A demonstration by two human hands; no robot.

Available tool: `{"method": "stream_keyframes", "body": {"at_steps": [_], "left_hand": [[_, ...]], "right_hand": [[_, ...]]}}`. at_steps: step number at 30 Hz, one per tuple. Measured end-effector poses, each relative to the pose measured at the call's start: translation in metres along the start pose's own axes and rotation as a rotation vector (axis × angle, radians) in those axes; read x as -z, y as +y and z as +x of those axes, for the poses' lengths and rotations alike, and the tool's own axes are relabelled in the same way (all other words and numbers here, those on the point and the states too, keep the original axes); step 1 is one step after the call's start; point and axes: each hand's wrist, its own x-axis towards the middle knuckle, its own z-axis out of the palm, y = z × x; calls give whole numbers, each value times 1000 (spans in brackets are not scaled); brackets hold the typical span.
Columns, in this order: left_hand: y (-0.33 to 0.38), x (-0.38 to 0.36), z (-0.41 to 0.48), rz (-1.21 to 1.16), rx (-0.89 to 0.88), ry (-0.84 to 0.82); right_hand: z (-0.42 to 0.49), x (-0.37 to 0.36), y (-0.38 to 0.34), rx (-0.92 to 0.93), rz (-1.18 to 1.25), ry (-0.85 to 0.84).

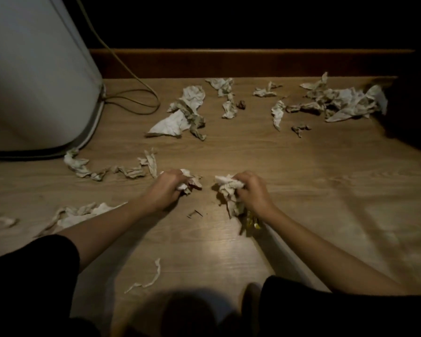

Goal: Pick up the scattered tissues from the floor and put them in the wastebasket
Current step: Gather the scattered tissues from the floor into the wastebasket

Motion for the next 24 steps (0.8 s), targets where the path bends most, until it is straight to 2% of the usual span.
{"method": "stream_keyframes", "body": {"at_steps": [3,6,14,18,21,24], "left_hand": [[-11,23,-2,5,87,95],[-17,44,-13,42,125,112],[-48,80,-80,76,464,103],[-57,65,-128,57,690,181],[-52,42,-154,43,811,133],[-39,21,-161,-15,915,105]], "right_hand": [[35,9,-9,-10,29,4],[47,1,-29,92,-4,-67],[-42,-91,-115,655,54,-526],[-77,-120,-127,758,-138,-700],[-93,-129,-116,834,-315,-717],[-101,-132,-98,912,-312,-687]]}}
